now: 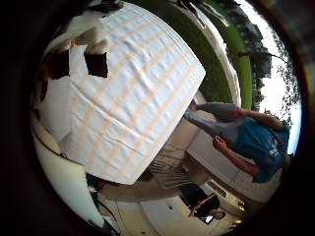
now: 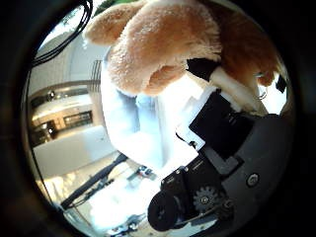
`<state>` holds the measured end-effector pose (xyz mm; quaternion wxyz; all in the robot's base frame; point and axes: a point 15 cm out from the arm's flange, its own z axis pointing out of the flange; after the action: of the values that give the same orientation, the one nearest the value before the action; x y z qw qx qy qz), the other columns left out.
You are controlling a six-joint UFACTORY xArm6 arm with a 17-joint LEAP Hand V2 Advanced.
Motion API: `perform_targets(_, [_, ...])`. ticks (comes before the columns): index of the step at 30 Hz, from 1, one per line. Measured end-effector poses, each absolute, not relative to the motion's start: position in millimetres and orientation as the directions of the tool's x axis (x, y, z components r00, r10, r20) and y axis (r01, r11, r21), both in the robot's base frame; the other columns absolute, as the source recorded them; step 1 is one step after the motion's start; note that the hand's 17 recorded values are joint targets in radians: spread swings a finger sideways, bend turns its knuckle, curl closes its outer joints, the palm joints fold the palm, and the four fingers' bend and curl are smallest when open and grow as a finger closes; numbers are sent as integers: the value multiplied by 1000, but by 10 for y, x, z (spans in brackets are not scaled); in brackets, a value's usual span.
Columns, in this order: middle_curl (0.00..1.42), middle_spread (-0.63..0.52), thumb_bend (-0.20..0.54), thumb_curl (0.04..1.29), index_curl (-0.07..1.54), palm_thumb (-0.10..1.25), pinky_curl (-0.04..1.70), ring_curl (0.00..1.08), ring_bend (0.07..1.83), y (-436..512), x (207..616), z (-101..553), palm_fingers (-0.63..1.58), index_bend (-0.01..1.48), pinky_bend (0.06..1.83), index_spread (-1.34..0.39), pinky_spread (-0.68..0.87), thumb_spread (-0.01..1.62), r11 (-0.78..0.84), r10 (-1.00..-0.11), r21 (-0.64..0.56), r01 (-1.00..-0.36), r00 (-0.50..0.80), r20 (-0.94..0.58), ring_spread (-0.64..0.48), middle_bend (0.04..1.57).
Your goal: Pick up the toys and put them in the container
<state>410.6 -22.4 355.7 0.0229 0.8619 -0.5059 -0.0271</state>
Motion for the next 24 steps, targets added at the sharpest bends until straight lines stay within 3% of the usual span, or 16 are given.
perform_targets(4, [979, -274, -17, 472, 75, 939, 772, 826, 1283, -69, 3809, 3996, 988, 493, 1348, -919, 226, 1243, -453, -891, 16, -891, 453, 0, -99, 1071])
perform_targets(9, [1015, -275, -19, 469, 74, 928, 809, 843, 1296, 580, 3588, 4214, 968, 567, 1366, -967, 210, 1255, -502, -865, -23, -865, 502, -25, -111, 1093])
perform_targets(12, [1033, -276, -18, 469, 73, 925, 831, 852, 1306, 1237, 3406, 4071, 953, 606, 1373, -991, 202, 1259, -559, -828, 19, -829, 557, -58, -116, 1106])
perform_targets(16, [1052, -276, -26, 462, 68, 898, 857, 864, 1319, 1606, 3585, 3674, 914, 647, 1377, -1024, 188, 1273, -540, -841, 68, -839, 536, -66, -123, 1116])
perform_targets(19, [1001, -246, -45, 448, 118, 833, 837, 810, 1226, 1633, 3624, 3500, 894, 729, 1301, -924, 220, 1275, -536, -844, 95, -839, 532, -71, -78, 1011])
perform_targets(20, [953, -230, -43, 440, 145, 809, 838, 791, 1138, 1628, 3611, 3432, 735, 756, 1284, -814, 234, 1273, -534, -846, 116, -838, 529, -74, -47, 893])
perform_targets(21, [887, -189, -43, 434, 144, 785, 866, 798, 1086, 1610, 3592, 3374, 258, 663, 1292, -657, 258, 1262, -531, -848, 138, -836, 525, -77, 14, 655])
perform_targets(22, [815, -143, -42, 429, 170, 764, 858, 777, 1011, 1597, 3566, 3339, 2, 644, 1240, -555, 291, 1251, -533, -846, 157, -831, 527, -82, 70, 510])
perform_targets(23, [734, -92, -40, 424, 164, 749, 794, 686, 874, 1577, 3536, 3315, -171, 607, 1162, -507, 319, 1242, -534, -845, 176, -827, 528, -86, 123, 400])
perform_targets(24, [704, -71, -37, 424, 154, 745, 765, 641, 803, 1560, 3507, 3293, -206, 577, 1137, -502, 329, 1236, -533, -846, 195, -824, 526, -91, 143, 368])
